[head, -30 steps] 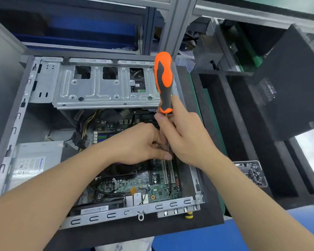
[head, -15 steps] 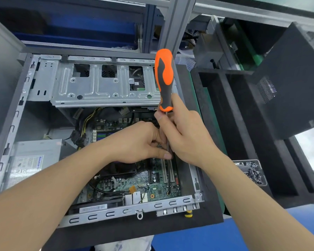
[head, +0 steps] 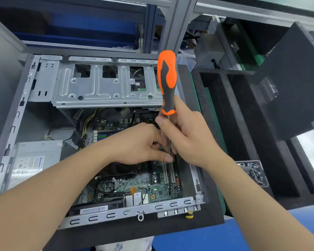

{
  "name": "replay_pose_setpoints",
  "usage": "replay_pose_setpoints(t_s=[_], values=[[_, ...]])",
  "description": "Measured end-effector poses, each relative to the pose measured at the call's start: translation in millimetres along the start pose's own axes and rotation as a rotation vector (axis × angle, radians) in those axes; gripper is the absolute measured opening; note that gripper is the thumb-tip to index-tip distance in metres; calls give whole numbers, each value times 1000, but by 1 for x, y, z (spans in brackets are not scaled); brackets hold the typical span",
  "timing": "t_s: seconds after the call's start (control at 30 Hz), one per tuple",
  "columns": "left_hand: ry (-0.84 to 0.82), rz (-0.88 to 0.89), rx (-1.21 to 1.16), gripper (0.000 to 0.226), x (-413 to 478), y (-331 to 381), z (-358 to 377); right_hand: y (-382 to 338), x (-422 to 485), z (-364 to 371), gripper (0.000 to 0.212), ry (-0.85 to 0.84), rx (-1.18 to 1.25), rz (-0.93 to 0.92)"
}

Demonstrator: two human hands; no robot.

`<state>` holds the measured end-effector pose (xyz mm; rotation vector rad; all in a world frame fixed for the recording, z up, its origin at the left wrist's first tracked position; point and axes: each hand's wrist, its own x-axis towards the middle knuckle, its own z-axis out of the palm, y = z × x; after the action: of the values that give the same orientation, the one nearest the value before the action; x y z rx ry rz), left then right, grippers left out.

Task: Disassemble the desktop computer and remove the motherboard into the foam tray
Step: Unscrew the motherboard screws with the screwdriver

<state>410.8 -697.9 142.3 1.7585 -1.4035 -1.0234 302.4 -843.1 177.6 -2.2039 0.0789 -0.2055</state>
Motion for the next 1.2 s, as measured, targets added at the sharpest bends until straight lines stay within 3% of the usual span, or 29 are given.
replay_pose_setpoints(t_s=[0.1,0.2,0.33,0.5,0.67,0.77,0.83,0.93,1.03,1.2], values=[[-39,62,-51,37,1,-3,2,5,-2,-4,15,-31,107,-23],[-66,59,-188,9,1,-1,7,6,-5,-9,12,-84,191,-28],[-85,127,-148,11,-1,3,12,-7,-15,-20,16,-117,162,-15],[-64,145,-24,17,-5,14,20,-50,-29,-51,21,-144,-151,34],[-99,157,17,16,0,30,20,-117,-37,-76,42,121,-443,67],[-180,210,92,15,3,41,21,-151,-38,-78,54,169,-724,172],[-218,212,135,15,6,45,21,-164,-38,-78,59,136,-871,274],[-247,222,241,21,6,50,16,-174,-40,-79,54,18,-906,394],[-128,236,331,12,-1,56,1,-178,-42,-83,48,-107,-888,356],[73,163,-52,23,-20,78,-12,-183,-45,-89,25,-328,-788,185]])
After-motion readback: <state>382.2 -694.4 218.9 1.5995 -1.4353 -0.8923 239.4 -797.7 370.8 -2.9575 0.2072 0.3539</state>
